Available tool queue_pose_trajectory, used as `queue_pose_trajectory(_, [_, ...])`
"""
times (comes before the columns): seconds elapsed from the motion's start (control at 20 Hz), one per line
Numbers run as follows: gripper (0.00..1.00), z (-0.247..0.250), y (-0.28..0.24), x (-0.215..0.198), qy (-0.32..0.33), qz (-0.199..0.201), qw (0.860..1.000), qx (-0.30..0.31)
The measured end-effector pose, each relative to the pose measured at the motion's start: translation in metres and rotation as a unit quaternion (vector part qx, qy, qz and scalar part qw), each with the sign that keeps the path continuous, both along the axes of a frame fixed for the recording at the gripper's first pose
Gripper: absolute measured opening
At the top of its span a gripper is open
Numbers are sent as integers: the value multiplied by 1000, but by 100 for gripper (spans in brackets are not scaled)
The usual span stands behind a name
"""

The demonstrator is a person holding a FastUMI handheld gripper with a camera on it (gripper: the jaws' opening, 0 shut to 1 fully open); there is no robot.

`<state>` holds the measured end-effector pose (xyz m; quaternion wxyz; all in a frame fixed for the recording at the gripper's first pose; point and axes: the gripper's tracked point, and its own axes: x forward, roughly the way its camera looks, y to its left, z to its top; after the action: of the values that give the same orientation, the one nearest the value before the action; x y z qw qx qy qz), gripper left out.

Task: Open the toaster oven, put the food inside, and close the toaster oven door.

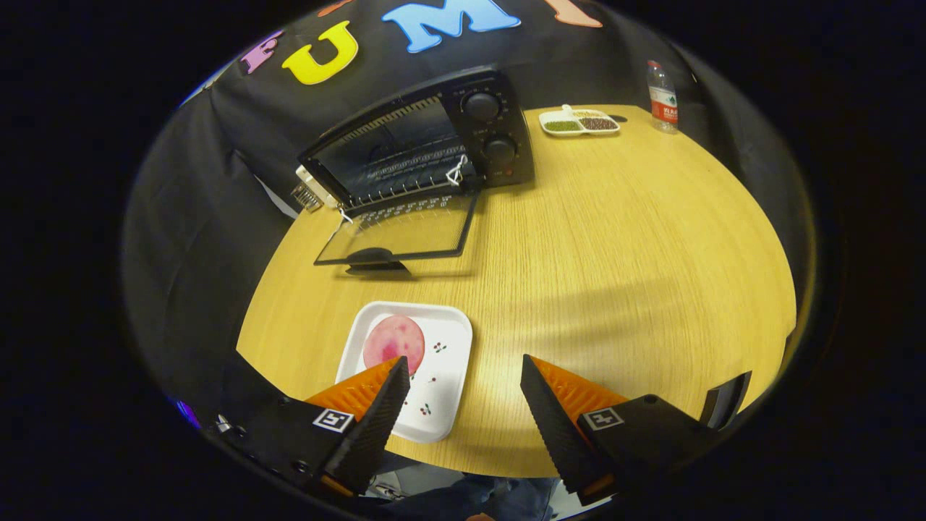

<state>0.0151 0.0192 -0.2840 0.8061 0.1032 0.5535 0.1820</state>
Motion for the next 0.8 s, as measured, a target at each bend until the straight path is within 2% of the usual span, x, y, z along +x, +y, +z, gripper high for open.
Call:
queue_pose_trajectory(0.15, [99, -10, 15, -12, 56, 12, 998, 25])
queue_pose_trajectory(0.3, [99, -14, 26, -8, 78, 10, 996, 41])
queue_pose_trajectory(0.5, [83, -23, 26, -9, 114, 2, 993, 33])
queue_pose_trajectory(0.65, [39, -27, 23, -15, 127, 7, 992, 24])
queue_pose_trajectory(0.7, [35, -29, 21, -14, 128, 6, 992, 21])
queue_pose_trajectory(0.8, [19, -29, 17, -14, 133, -5, 991, 18])
